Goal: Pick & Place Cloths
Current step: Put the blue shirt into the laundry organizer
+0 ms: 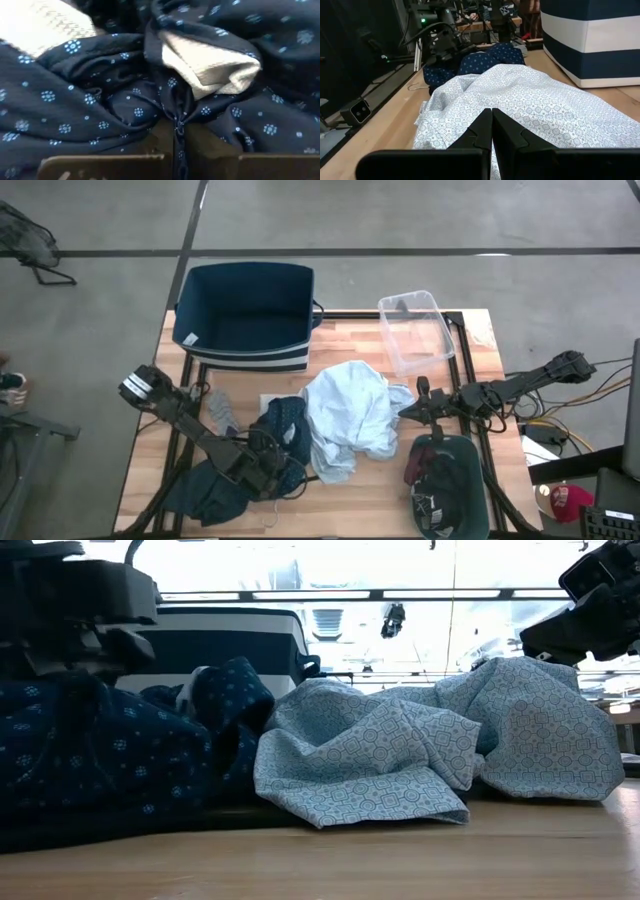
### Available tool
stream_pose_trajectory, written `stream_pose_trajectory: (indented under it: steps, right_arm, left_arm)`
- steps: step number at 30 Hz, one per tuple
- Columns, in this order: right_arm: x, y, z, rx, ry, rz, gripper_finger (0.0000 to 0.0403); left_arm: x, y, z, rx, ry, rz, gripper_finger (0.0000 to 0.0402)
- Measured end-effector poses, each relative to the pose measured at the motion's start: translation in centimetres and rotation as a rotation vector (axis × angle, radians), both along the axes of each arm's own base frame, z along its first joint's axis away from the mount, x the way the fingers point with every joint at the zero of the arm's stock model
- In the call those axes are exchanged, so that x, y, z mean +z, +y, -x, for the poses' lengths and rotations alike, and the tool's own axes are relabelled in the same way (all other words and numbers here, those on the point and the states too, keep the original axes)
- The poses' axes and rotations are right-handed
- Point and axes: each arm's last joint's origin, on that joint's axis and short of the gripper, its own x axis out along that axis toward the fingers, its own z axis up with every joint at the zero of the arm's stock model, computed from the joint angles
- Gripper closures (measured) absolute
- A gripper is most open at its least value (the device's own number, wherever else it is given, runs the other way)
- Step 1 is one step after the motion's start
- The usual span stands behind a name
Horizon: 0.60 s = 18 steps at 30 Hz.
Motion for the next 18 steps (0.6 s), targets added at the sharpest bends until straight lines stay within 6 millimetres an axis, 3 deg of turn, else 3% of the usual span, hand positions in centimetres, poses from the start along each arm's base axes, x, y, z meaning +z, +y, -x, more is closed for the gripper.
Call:
stream_pose_trajectory:
  steps: [7,18]
  right_arm:
    - [0.0,0.0,0.0,-0.001,0.000,0.000,0.0394]
    - [0.0,0.0,0.0,0.000,0.001,0.000,0.0394]
  left_arm:
    - [4.7,1.0,0.8,0.032,-0.060,-0.116,0.0383]
    - [14.4,2.2,1.5,0.069,-0.161,-0.370,0.0383]
